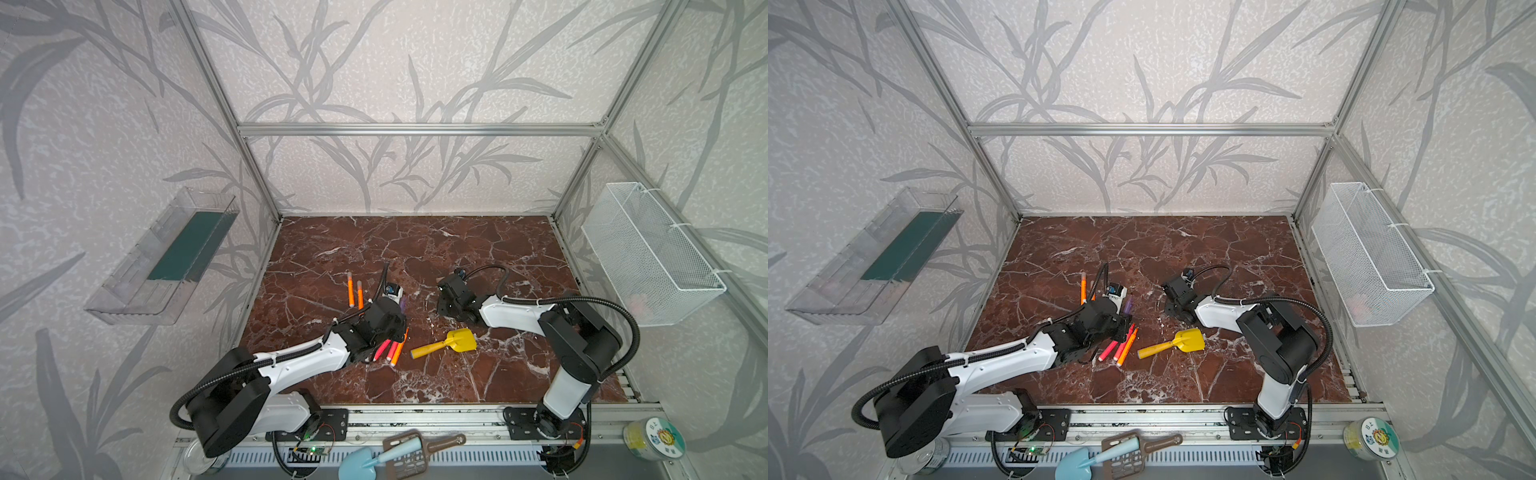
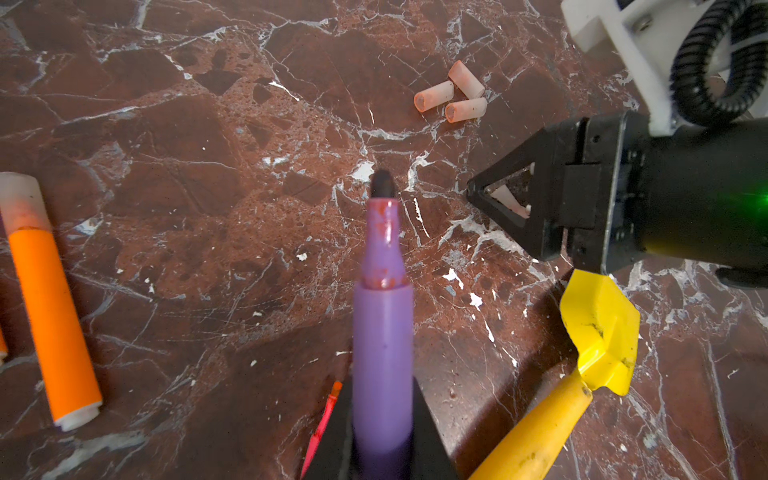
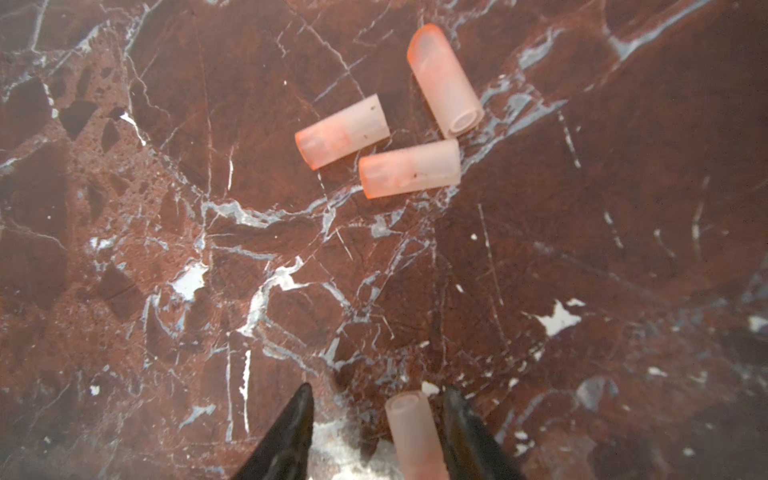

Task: Insert the pens into the pen caps
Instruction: 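Move the right gripper to a pink cap on the table and close on it, then carry the pink cap with the right gripper over the purple marker tip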

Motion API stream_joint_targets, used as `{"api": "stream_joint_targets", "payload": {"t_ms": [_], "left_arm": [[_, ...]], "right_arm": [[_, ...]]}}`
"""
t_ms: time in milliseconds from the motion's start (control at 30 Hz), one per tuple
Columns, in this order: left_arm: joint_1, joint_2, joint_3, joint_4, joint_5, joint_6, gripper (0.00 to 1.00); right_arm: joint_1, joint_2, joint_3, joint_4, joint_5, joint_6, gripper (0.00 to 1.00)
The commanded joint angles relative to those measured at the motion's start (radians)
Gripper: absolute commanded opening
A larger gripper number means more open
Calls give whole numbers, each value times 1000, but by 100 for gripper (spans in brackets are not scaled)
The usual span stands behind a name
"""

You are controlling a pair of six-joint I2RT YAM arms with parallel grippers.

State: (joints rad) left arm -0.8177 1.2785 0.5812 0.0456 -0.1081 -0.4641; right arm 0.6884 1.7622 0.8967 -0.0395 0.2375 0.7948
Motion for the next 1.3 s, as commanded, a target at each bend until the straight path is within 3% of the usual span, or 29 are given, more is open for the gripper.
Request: {"api": "stream_joint_targets", "payload": {"t_ms": [0, 233, 633, 1033, 1267], "left_arm": [[1, -14, 3, -3, -24, 5, 0], [1, -11, 3, 2, -22, 4, 0], [1, -10, 2, 3, -18, 2, 0], [1, -4, 4, 5, -12, 1, 0], [2, -9, 5, 3, -4, 0, 0]], "right_arm": [[-1, 17, 26, -75, 47, -18, 45], [14, -10, 6, -105, 93, -36, 44], [28, -7, -4, -128, 118, -45, 23], [37, 4, -2, -145, 135, -42, 27], [39, -37, -25, -132, 145, -33, 18]]}}
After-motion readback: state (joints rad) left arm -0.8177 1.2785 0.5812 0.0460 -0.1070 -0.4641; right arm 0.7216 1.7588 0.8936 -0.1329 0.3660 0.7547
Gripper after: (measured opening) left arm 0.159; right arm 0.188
